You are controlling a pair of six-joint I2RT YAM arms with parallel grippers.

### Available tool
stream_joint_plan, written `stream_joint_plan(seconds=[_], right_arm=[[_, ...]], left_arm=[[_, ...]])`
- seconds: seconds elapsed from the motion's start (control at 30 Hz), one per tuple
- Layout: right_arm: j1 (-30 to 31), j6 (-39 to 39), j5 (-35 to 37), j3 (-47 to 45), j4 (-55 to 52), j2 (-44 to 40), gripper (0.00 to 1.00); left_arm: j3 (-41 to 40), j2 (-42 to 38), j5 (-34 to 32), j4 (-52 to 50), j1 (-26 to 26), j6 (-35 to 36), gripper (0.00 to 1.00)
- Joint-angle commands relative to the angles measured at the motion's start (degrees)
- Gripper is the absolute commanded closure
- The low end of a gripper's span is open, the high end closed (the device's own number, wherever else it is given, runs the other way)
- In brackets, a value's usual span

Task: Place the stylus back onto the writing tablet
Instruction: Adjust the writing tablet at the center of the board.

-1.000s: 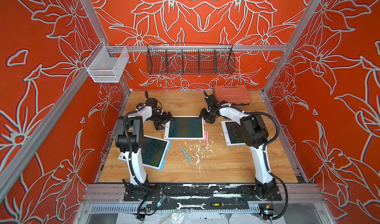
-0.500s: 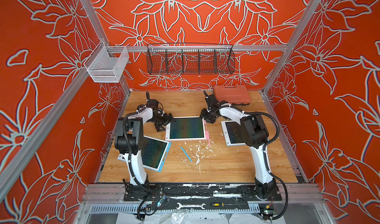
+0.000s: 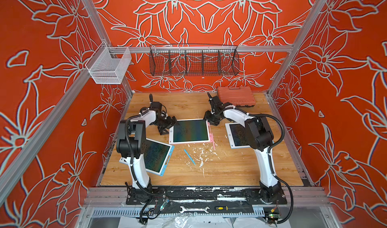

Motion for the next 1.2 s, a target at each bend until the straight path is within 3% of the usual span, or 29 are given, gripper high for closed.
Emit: stream_joint_plan(seconds=[0.0,1.17], right_arm=[[1.27,1.11,0.27,-2.45,-4.29,1.13,0.38],[3.26,1.96,1.35,-4.58,-4.78,-1.13,0.38]], left_arm=[[0.56,0.96,-0.52,-3.14,-1.01,0.25,0.03],[5.39,4.0,-4.36,-5.71,-0.38,1.39,0.03]])
